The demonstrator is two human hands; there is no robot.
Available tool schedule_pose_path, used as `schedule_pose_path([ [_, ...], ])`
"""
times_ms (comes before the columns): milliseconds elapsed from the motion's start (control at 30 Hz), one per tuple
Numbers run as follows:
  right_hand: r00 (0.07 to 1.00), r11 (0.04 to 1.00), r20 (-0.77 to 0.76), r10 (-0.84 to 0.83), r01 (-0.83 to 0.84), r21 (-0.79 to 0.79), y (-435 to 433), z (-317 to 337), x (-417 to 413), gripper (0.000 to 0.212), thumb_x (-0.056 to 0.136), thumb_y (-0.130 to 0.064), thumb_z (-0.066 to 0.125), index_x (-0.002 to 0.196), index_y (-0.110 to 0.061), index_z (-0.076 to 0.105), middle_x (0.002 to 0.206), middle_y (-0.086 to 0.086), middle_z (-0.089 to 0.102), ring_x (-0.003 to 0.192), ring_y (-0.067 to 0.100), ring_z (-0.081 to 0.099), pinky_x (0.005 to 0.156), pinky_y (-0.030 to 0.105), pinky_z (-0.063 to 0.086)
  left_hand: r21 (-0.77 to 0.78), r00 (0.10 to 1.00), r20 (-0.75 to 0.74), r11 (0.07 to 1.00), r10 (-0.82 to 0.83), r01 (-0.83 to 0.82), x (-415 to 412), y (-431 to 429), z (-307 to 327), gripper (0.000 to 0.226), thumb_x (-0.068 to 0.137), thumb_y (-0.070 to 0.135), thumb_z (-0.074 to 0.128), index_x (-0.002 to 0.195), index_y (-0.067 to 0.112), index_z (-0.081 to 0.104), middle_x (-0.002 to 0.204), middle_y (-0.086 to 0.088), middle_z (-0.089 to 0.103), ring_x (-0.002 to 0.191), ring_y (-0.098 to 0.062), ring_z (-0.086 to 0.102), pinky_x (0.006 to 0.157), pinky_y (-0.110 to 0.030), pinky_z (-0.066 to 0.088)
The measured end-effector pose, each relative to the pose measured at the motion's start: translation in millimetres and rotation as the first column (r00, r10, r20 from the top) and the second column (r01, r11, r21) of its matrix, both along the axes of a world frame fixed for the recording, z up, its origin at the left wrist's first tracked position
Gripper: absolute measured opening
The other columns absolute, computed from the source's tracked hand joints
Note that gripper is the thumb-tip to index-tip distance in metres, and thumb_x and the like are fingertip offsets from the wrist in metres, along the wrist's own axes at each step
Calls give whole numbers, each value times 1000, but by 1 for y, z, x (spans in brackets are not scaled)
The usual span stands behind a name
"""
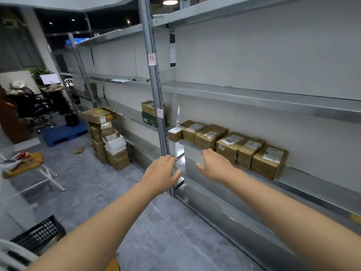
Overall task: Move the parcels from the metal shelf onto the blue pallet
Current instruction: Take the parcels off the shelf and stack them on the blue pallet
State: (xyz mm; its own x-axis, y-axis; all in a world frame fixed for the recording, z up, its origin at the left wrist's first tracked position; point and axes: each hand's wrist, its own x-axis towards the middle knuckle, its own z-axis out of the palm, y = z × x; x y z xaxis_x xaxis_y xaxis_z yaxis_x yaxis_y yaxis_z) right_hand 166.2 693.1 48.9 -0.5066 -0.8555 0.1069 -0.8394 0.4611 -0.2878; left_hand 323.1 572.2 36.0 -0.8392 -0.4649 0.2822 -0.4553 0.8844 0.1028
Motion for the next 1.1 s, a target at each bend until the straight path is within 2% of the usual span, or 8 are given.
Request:
schedule_pose_path([
  [167, 999, 999, 34, 7, -6, -39, -71, 10, -60, 37, 96, -35, 48, 123, -11, 48, 119, 9, 51, 99, 24, 54, 77, 34, 43, -18, 1000, -13, 1000, 10, -10, -55, -68, 13, 51, 96, 48, 46, 136, 16, 50, 131, 1, 56, 118, -14, 52, 98, -30, 43],
  [333, 999, 999, 37, 24, -22, -36, -142, 6, -117, 36, 95, -37, 50, 121, -13, 48, 116, 6, 51, 102, 23, 53, 83, 36, 46, 7, 999, -19, 999, 49, -49, -110, -133, 11, 52, 96, 48, 46, 138, 17, 48, 134, 2, 55, 121, -12, 51, 99, -26, 41],
  [433, 999, 999, 11, 37, -37, -23, -178, -6, -140, 35, 94, -35, 50, 121, -13, 48, 116, 5, 51, 103, 22, 52, 86, 34, 45, 27, 998, 16, 998, 64, -64, -133, -163, -2, 52, 97, 47, 44, 140, 17, 46, 136, 2, 52, 123, -13, 49, 102, -29, 41],
  [567, 1000, 1000, -12, -3, 3, 20, -216, -20, -158, 25, 92, -28, 49, 111, -12, 49, 110, 6, 52, 88, 18, 43, 75, 30, 36, 55, 997, 42, 996, 66, -68, -148, -198, -16, 52, 97, 45, 44, 141, 17, 44, 140, 1, 50, 127, -14, 47, 105, -30, 38],
  [667, 1000, 999, -12, -27, 28, 35, -248, -27, -164, 23, 93, -29, 48, 109, -13, 49, 107, 5, 52, 84, 17, 42, 71, 30, 32, 77, 998, 40, 995, 57, -60, -156, -232, -25, 52, 98, 44, 44, 142, 17, 42, 141, 1, 48, 129, -14, 45, 107, -30, 37],
  [900, 992, 992, 32, -124, 122, 36, -330, -44, -179, 33, 95, -34, 47, 118, -11, 49, 114, 6, 52, 92, 20, 49, 75, 32, 40, 128, 1000, -5, 992, 11, -10, -176, -339, -44, 53, 97, 43, 46, 142, 16, 40, 140, 0, 48, 127, -15, 44, 107, -30, 37],
  [1000, 978, 977, 39, -205, 202, 63, -363, -46, -180, 40, 96, -35, 46, 126, -8, 47, 121, 9, 52, 104, 25, 55, 85, 38, 48, 131, 999, -8, 991, -37, 38, -181, -387, -54, 52, 96, 41, 46, 141, 15, 41, 137, -2, 50, 125, -16, 46, 105, -30, 37],
  [1100, 961, 961, 60, -271, 267, 74, -396, -49, -178, 40, 95, -35, 48, 124, -8, 48, 123, 11, 51, 105, 27, 56, 81, 37, 47, 139, 998, -4, 989, -58, 58, -185, -434, -62, 50, 97, 40, 45, 139, 14, 42, 135, -3, 52, 123, -17, 47, 104, -31, 38],
])
